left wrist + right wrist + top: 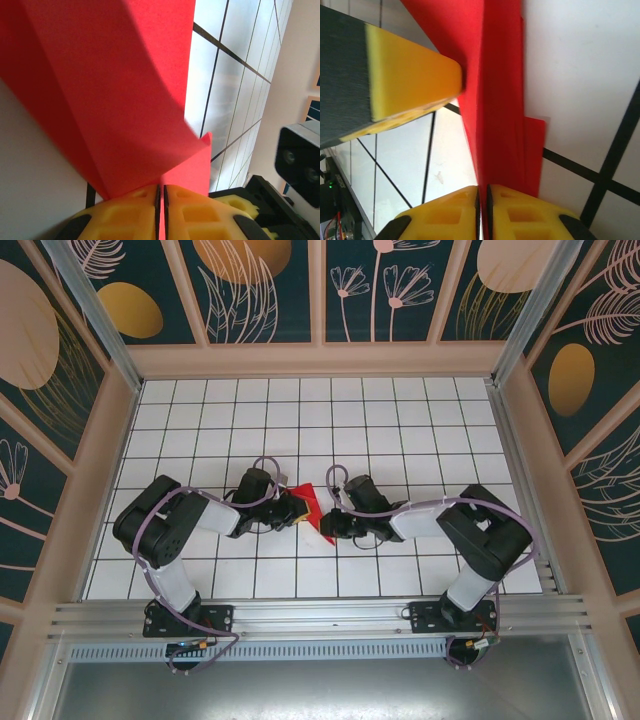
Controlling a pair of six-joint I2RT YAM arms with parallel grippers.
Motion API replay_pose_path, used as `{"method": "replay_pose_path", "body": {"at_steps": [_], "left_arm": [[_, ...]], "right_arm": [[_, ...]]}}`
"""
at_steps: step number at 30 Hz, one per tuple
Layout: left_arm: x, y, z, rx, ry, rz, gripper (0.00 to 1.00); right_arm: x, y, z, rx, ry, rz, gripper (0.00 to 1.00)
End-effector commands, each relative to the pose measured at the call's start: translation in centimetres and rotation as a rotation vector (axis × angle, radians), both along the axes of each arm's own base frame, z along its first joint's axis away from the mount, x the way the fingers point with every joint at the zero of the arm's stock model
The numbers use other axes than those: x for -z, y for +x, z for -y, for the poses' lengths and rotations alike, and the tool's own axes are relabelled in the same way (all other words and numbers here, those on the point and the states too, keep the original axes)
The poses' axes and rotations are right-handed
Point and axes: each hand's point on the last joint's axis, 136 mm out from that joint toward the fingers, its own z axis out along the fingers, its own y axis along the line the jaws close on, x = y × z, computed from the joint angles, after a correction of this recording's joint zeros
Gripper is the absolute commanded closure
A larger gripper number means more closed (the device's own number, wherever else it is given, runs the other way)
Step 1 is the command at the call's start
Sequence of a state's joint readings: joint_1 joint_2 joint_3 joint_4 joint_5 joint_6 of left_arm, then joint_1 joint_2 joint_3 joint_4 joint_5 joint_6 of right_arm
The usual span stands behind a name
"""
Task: Fold a paper plane with a square sheet of paper (pick it up from the middle)
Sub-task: Fold the wing for the fifth time at the center of the table.
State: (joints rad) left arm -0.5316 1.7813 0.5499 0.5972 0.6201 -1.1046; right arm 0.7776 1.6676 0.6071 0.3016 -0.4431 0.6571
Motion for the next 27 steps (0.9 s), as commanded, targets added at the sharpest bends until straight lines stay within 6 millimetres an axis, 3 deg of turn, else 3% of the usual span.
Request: {"method": "replay_pose_path", "body": {"at_steps": [1, 8, 15, 23, 27], "left_arm": [[0.9, -0.3, -0.4, 0.005, 0.052, -0.003, 0.85], [-1.6, 0.4, 0.3, 0.037, 0.018, 0.076, 0.81], [-3.9, -0.4, 0.3, 0.06, -0.032, 0.128, 0.76], [-3.3, -1.2, 2.0, 0.106, -0.029, 0.118, 0.82], [-2.1, -1.0, 1.6, 0.084, 0.012, 0.094, 0.85]], "right_arm": [[1.5, 0.0, 0.6, -0.003, -0.045, -0.02, 0.89], [2.4, -0.2, 0.8, -0.007, -0.06, -0.034, 0.92], [2.6, -0.1, 1.0, 0.005, -0.068, -0.044, 0.92], [2.8, 0.0, 1.0, 0.006, -0.071, -0.054, 0.92], [2.9, 0.0, 1.0, 0.008, -0.071, -0.059, 0.92]]}}
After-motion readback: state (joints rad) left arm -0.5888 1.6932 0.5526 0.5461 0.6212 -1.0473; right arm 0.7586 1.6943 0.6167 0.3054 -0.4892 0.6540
